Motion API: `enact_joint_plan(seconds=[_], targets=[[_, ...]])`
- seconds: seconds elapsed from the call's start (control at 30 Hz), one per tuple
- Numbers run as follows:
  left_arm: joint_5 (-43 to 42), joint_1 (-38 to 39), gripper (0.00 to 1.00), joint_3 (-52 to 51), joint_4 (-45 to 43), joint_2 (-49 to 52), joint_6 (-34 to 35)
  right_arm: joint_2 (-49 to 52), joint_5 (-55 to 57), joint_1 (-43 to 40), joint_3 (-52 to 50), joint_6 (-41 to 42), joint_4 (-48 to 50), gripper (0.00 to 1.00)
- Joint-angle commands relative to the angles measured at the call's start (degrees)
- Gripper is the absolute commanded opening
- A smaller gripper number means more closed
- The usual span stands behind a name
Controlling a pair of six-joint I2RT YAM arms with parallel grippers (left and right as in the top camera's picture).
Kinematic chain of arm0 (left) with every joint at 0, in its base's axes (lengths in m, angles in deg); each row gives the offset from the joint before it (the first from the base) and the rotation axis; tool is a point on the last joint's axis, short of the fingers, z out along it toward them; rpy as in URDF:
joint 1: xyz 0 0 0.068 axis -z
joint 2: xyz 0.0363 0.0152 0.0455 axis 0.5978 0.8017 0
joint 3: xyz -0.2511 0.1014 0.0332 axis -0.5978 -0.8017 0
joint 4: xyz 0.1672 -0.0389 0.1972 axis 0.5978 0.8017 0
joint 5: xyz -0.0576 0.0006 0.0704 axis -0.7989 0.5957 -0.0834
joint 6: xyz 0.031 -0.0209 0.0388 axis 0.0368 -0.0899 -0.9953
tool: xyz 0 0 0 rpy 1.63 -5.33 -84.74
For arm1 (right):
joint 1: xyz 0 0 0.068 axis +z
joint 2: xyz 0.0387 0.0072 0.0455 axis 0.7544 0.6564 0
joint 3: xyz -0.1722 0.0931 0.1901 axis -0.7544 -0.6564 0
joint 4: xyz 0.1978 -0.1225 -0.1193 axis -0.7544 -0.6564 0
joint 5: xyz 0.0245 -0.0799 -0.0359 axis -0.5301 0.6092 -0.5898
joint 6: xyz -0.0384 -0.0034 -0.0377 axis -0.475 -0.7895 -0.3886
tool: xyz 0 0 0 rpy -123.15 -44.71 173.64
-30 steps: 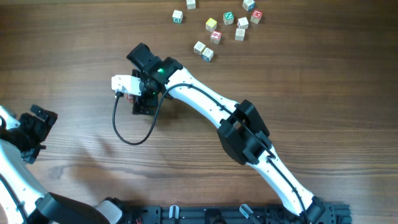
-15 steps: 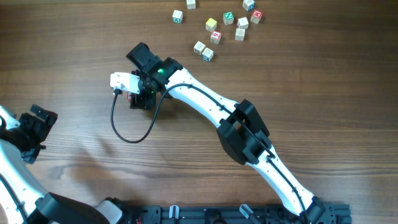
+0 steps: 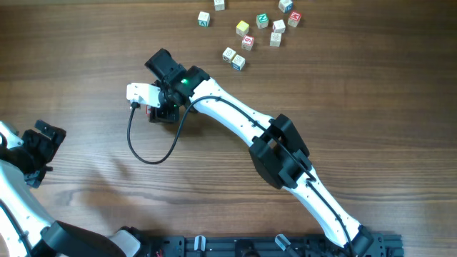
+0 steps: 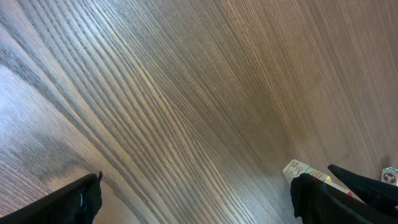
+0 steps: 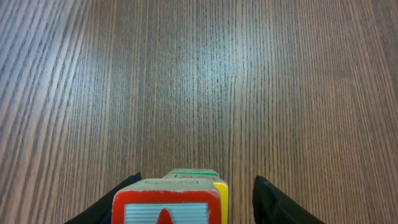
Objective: Form a tower
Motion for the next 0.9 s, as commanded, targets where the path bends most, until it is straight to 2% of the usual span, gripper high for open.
enact_joint_plan(seconds=[0.0,0.87], targets=[[-0.7,-0.3,1.00,0.6,0.0,0.4,-1.2,1.1,-0.2,0.2,-0.3,0.1,0.1,0.56],[-0.7,-0.3,1.00,0.6,0.0,0.4,-1.2,1.1,-0.2,0.2,-0.3,0.0,0.4,0.44]])
